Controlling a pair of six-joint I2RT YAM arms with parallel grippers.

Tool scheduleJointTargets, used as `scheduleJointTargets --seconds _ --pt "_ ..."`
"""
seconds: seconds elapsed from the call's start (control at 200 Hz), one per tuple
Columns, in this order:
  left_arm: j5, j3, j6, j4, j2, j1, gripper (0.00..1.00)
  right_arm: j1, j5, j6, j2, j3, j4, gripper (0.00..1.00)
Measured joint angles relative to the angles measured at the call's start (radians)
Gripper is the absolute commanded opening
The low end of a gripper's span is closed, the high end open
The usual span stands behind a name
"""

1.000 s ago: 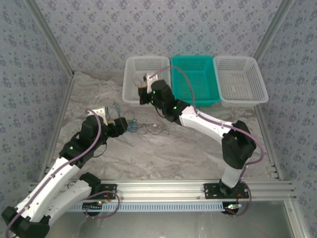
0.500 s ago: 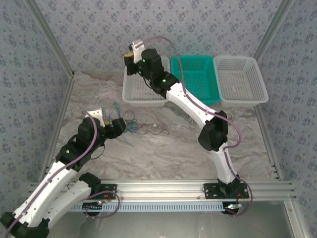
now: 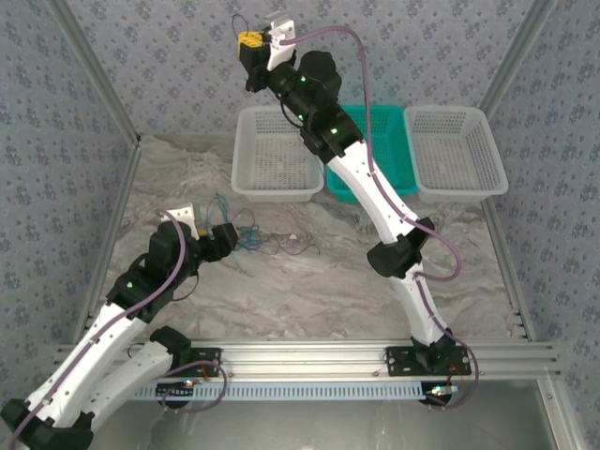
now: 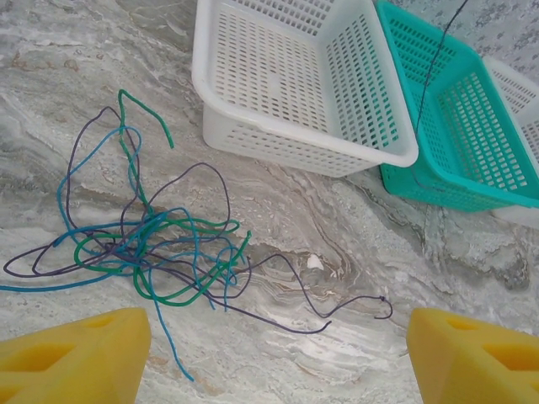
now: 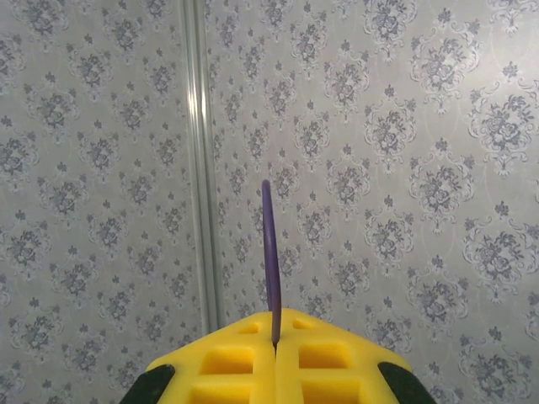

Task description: Untangle the cables

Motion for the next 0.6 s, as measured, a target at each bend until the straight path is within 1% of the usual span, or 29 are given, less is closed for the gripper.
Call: scheduleJointTargets --seconds 0.135,0.29,0.415,0.6 --pt "0.0 0.0 0.0 0.008 0.0 0.0 0.8 -0.041 -0.086 0.017 0.015 0.002 0.025 0.0" --pt "0.0 0.0 0.0 0.015 0.011 0.0 0.8 -0.097 -0.162 0.097 0.051 0.013 0.074 0.0" --pt "0.0 0.0 -0.001 0.016 0.023 0.0 0.8 -0.131 -0.159 0.128 0.09 0.013 0.072 0.0" --pt "0.0 0.0 -0.001 0.015 0.024 0.0 0.8 -0.156 -0.054 0.129 0.226 0.013 0.01 0.0"
